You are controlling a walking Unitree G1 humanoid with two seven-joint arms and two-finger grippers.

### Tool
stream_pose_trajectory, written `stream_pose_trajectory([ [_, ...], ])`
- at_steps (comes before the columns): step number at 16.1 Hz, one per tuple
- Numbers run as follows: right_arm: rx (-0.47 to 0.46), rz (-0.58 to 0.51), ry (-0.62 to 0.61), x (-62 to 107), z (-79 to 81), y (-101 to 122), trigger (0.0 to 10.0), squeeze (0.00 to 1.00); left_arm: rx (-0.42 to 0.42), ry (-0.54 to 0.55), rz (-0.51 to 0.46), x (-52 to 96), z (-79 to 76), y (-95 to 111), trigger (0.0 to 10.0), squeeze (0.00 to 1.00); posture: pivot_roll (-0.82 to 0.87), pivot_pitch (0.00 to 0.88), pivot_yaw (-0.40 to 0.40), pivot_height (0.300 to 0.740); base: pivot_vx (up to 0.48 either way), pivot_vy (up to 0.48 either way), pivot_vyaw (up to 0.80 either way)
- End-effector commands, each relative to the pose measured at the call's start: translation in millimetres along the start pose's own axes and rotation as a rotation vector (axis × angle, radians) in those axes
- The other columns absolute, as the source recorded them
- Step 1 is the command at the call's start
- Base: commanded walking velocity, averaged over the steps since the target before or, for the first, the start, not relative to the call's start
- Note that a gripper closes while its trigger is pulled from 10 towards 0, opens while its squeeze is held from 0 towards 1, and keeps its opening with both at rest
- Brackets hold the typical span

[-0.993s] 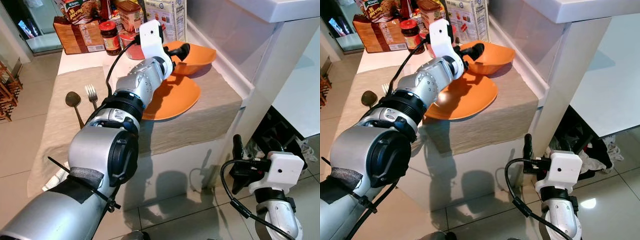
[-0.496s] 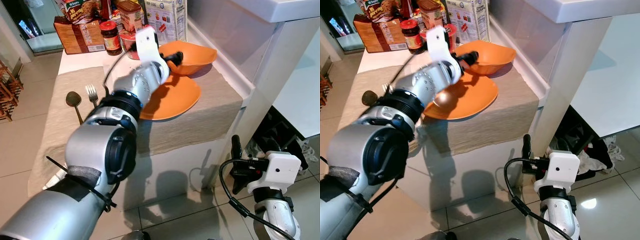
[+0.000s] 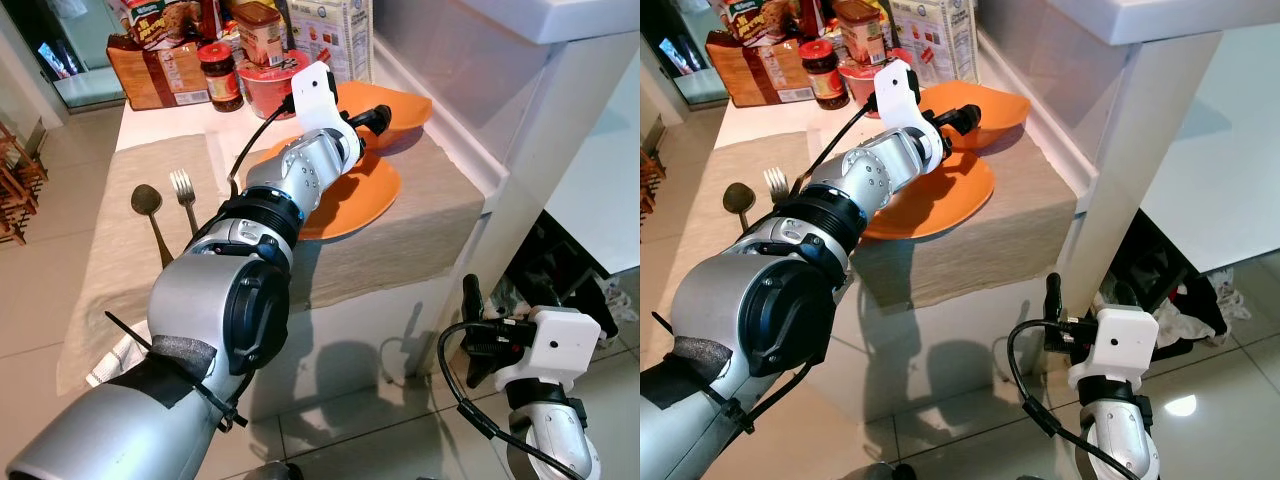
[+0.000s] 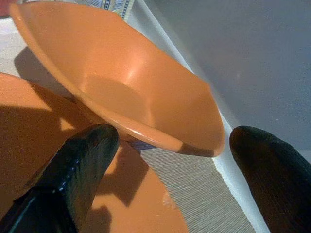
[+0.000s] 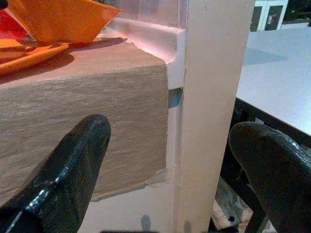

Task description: Setting the table

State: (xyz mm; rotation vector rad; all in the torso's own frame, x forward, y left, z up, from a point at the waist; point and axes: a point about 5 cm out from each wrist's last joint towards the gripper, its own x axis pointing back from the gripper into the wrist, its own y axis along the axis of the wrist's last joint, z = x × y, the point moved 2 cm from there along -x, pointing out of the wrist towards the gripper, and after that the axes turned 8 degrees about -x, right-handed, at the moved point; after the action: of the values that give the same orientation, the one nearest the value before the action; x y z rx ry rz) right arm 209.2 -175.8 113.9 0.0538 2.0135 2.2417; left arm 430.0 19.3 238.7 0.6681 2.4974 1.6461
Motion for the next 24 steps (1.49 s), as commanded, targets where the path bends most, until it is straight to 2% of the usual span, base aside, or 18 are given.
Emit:
stream_pose_trajectory([
  [1, 0.001, -0.006, 0.002, 1.4, 3.3, 2, 10.0, 0.0, -0.011, -0.008, -0.005, -0.3, -4.3, 3, 10.0, 0.0, -0.15, 0.036, 0.129, 0.74, 0.0, 0.0, 0.0],
  [3, 0.001, -0.005, 0.0, 2.0, 3.3, 1, 10.0, 0.0, -0.033, 0.007, -0.013, 0.3, 0.5, 5, 10.0, 0.0, -0.15, 0.034, 0.133, 0.74, 0.0, 0.0, 0.0],
  [4, 0.001, 0.001, -0.001, 3.0, 2.7, -1, 10.0, 0.0, -0.155, 0.058, -0.031, 2.2, 14.5, 7, 10.0, 0.0, -0.14, 0.033, 0.128, 0.74, 0.0, 0.0, 0.0],
  [6, -0.001, 0.008, 0.001, 3.1, 3.6, -3, 10.0, 0.0, -0.272, 0.093, -0.045, 3.9, 24.5, 7, 10.0, 0.0, -0.12, 0.033, 0.126, 0.74, 0.0, 0.0, 0.0],
  [8, -0.007, 0.014, 0.01, 0.0, 6.2, -6, 10.0, 0.0, -0.406, 0.097, -0.028, 9.5, 43.8, -4, 10.0, 0.0, -0.09, 0.028, 0.122, 0.74, 0.0, 0.0, 0.0],
  [9, -0.008, 0.015, 0.012, -1.1, 6.7, -7, 10.0, 0.0, -0.421, 0.088, -0.021, 11.2, 47.5, -8, 10.0, 0.0, -0.09, 0.027, 0.121, 0.74, 0.0, 0.0, 0.0],
  [10, -0.013, 0.015, 0.022, -4.9, 8.8, -9, 10.0, 0.0, -0.497, 0.081, -0.03, 16.7, 58.1, -13, 10.0, 0.0, -0.07, 0.02, 0.116, 0.74, 0.0, 0.0, 0.0],
  [11, -0.013, 0.014, 0.025, -6.0, 9.5, -9, 10.0, 0.0, -0.527, 0.088, -0.036, 18.8, 62.7, -13, 10.0, 0.0, -0.06, 0.018, 0.116, 0.74, 0.0, 0.0, 0.0],
  [12, -0.014, 0.008, 0.038, -9.2, 12.6, -9, 10.0, 0.0, -0.549, 0.151, -0.016, 29.5, 87.8, -15, 10.0, 0.0, -0.05, 0.01, 0.117, 0.74, 0.0, 0.0, 0.0],
  [14, -0.016, 0.006, 0.039, -11.2, 12.6, -10, 10.0, 0.0, -0.593, 0.188, -0.011, 47.2, 107.6, -15, 10.0, 0.0, -0.04, 0.005, 0.115, 0.74, 0.0, 0.0, 0.0],
  [15, -0.017, 0.007, 0.041, -11.8, 12.9, -12, 10.0, 0.0, -0.59, 0.187, -0.007, 57.0, 110.5, -16, 10.0, 0.0, -0.03, 0.003, 0.113, 0.74, 0.0, 0.0, 0.0],
  [16, -0.018, 0.007, 0.042, -11.8, 13.1, -12, 10.0, 0.0, -0.589, 0.185, -0.01, 60.2, 110.5, -16, 10.0, 0.0, -0.03, 0.003, 0.113, 0.74, 0.0, 0.0, 0.0],
  [18, -0.02, 0.015, 0.056, -14.7, 14.2, -15, 10.0, 0.0, -0.6, 0.116, -0.045, 82.1, 97.7, -16, 10.0, 0.0, 0.01, 0.0, 0.095, 0.74, 0.0, 0.0, 0.0],
  [19, -0.021, 0.016, 0.069, -17.8, 15.6, -16, 10.0, 0.0, -0.584, 0.024, -0.058, 101.3, 84.6, -19, 10.0, 0.0, 0.02, 0.0, 0.086, 0.74, 0.0, 0.0, 0.0],
  [20, -0.021, 0.016, 0.07, -18.5, 15.5, -16, 10.0, 0.0, -0.585, 0.001, -0.059, 104.9, 81.4, -20, 10.0, 0.0, 0.03, 0.0, 0.086, 0.74, 0.0, 0.0, 0.0],
  [21, -0.022, 0.016, 0.077, -21.0, 15.6, -17, 10.0, 0.0, -0.581, -0.041, -0.048, 114.5, 74.8, -25, 10.0, 0.0, 0.04, 0.0, 0.074, 0.74, 0.0, 0.0, 0.0],
  [22, -0.025, 0.013, 0.086, -24.4, 16.4, -17, 10.0, 0.0, -0.554, -0.075, -0.044, 121.1, 68.9, -27, 10.0, 0.0, 0.05, 0.0, 0.068, 0.74, 0.0, 0.0, 0.0],
  [24, -0.025, 0.005, 0.099, -29.4, 17.9, -16, 10.0, 0.0, -0.523, -0.082, -0.04, 122.8, 64.7, -27, 10.0, 0.0, 0.05, 0.0, 0.06, 0.74, 0.0, 0.0, 0.0],
])
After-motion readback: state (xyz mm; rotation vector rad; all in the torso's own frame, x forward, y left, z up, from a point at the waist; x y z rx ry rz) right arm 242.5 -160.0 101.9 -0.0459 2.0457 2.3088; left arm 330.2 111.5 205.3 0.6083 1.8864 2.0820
